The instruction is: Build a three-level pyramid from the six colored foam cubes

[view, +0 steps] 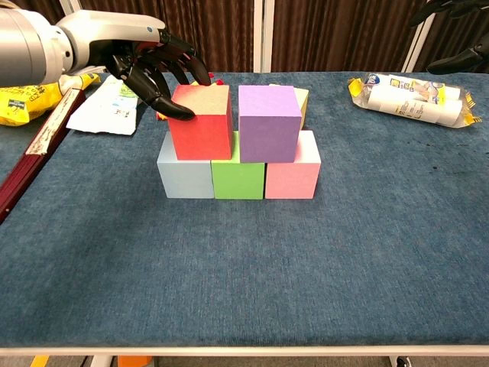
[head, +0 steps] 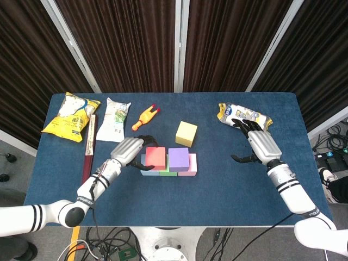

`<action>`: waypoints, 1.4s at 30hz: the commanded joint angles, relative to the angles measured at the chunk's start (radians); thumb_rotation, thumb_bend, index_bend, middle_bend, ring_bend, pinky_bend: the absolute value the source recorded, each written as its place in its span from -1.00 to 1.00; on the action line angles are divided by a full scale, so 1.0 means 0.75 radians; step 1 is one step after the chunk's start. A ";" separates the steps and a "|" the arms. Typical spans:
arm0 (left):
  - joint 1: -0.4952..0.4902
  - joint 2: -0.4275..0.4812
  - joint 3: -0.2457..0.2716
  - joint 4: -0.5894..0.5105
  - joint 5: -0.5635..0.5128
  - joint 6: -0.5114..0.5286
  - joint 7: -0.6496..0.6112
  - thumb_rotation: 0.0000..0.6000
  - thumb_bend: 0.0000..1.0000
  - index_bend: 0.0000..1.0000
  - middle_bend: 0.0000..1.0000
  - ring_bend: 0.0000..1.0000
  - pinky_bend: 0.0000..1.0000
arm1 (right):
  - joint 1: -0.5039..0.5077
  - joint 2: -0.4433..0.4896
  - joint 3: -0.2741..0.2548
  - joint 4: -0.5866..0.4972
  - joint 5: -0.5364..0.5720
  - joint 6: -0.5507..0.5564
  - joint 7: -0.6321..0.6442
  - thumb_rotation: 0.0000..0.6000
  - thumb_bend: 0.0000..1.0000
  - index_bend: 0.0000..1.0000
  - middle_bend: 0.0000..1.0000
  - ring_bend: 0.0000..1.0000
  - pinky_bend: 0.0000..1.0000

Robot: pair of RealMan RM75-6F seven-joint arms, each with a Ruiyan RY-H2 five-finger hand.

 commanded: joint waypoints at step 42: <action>-0.027 -0.047 0.038 -0.010 -0.009 0.079 0.089 0.70 -0.63 -0.21 -0.62 -0.66 -0.39 | -0.015 0.007 0.002 0.005 -0.008 0.004 0.022 1.00 -0.74 -1.00 -0.69 -1.00 -1.00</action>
